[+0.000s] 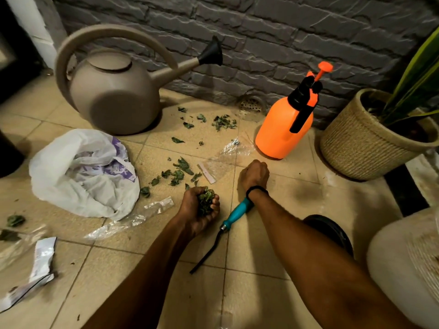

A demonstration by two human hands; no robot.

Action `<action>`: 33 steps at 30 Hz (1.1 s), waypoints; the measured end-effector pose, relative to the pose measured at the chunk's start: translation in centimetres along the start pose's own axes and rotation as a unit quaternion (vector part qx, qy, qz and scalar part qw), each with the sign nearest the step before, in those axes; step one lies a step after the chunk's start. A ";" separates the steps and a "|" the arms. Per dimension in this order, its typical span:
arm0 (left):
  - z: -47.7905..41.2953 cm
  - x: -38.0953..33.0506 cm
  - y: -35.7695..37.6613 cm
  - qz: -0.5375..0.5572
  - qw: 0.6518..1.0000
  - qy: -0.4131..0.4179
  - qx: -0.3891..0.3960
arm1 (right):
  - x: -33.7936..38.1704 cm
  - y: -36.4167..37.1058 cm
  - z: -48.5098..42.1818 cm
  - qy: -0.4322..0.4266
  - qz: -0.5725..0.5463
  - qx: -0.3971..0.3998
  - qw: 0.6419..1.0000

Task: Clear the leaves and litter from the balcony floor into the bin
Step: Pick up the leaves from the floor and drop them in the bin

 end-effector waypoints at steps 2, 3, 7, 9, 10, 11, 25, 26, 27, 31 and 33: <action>0.8 -0.2 0.2 -0.012 1.000 -0.001 0.004 | 0.6 -0.4 0.9 0.033 -0.068 -0.006 0.997; 1.1 -0.3 0.4 -0.020 1.000 -0.003 0.003 | 1.1 -0.6 1.3 0.038 -0.099 -0.009 0.994; 2.3 -2.8 0.6 -0.024 0.999 0.017 0.011 | 6.0 0.0 3.3 -0.015 -0.158 0.038 0.987; 3.2 -4.5 0.0 -0.011 0.999 0.021 0.024 | 8.7 0.4 4.5 -0.060 -0.151 0.082 0.983; 3.8 -5.5 -0.4 -0.005 0.999 0.024 0.030 | 9.8 0.7 5.2 -0.083 -0.144 0.102 0.981; 4.4 -6.6 -0.9 -0.003 0.999 0.027 0.036 | 10.8 1.1 6.0 -0.108 -0.132 0.120 0.978; 12.5 -14.9 -5.5 0.006 0.993 0.103 0.051 | 14.0 5.1 13.2 -0.275 0.088 0.154 0.945; 12.8 -15.4 -5.6 0.004 0.992 0.118 0.046 | 14.1 4.8 13.2 -0.262 0.063 0.158 0.950; 13.0 -16.0 -5.7 -0.007 0.990 0.135 0.039 | 13.9 4.6 12.9 -0.238 0.035 0.166 0.956; 13.4 -18.6 -6.6 -0.196 0.946 0.251 -0.061 | 12.0 4.1 11.8 -0.123 -0.071 0.201 0.969; 14.3 -20.5 -5.7 -0.417 0.828 0.346 -0.144 | 11.0 3.5 11.4 -0.115 -0.061 0.188 0.974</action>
Point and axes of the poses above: each hand's wrist, its own z-axis away from the middle knuckle, its own y-axis out of the palm, x = y × z, the point moved 10 cm from there along -z, towards the middle knuckle, and after that the axes turned 3 degrees about z, right-handed, at the moved point
